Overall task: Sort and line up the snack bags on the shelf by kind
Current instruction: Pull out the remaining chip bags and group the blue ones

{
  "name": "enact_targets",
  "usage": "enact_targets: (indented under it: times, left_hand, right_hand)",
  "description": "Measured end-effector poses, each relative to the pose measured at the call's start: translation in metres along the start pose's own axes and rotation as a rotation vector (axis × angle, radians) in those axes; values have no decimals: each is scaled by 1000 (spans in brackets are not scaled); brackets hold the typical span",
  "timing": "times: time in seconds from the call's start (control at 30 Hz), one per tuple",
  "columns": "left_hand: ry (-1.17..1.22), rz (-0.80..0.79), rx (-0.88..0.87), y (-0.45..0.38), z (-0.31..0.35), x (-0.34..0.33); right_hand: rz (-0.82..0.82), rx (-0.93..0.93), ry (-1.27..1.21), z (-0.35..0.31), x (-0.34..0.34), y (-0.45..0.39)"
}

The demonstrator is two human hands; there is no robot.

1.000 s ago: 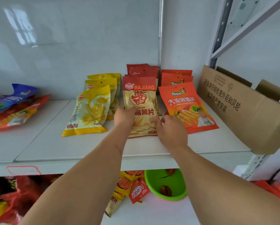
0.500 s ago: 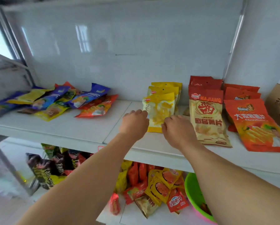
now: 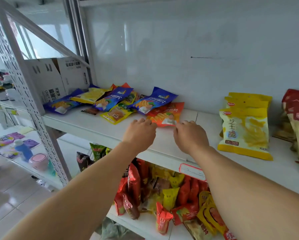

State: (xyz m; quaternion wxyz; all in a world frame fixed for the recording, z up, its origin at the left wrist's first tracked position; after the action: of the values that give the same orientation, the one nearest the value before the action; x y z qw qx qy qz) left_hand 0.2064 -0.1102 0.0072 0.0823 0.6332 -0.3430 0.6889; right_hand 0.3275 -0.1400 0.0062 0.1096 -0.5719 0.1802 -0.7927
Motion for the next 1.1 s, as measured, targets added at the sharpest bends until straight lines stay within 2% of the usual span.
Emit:
enact_targets:
  times: [0.13, 0.33, 0.5, 0.6, 0.77, 0.93, 1.0, 1.1]
  left_hand:
    - [23, 11, 46, -12, -45, -11]
    - [113, 73, 151, -49, -114, -23]
    - [127, 97, 213, -87, -159, -29]
    - [171, 82, 256, -107, -183, -38]
    - [367, 134, 269, -141, -200, -50]
    - [658, 11, 276, -173, -198, -78]
    - [675, -3, 265, -182, -201, -85]
    - [667, 64, 265, -187, -216, -82]
  right_hand:
    - [16, -69, -145, -22, -9, -43]
    - [-3, -343, -451, -35, -32, -121]
    - [-38, -579, -574, -33, -57, -168]
    - [-28, -694, -545, -29, -71, -177]
    - [-10, -727, -519, -25, -89, -188]
    - [-43, -846, -557, -25, -99, -185]
    - [-36, -895, -558, -24, -101, -182]
    - [-71, -983, -528, -26, -107, -176]
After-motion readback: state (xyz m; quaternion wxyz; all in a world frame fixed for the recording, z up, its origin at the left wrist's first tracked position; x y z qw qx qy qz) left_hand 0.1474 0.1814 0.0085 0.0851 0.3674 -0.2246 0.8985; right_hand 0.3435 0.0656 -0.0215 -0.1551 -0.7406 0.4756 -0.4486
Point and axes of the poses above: each hand's wrist, its own y-axis away from the middle knuckle, its own x-axis out of the back of the hand, z = x × y, the point moved 10 cm from there along -y, towards the middle knuckle, and after that the axes turned 14 degrees about y, right-handed, at the moved point
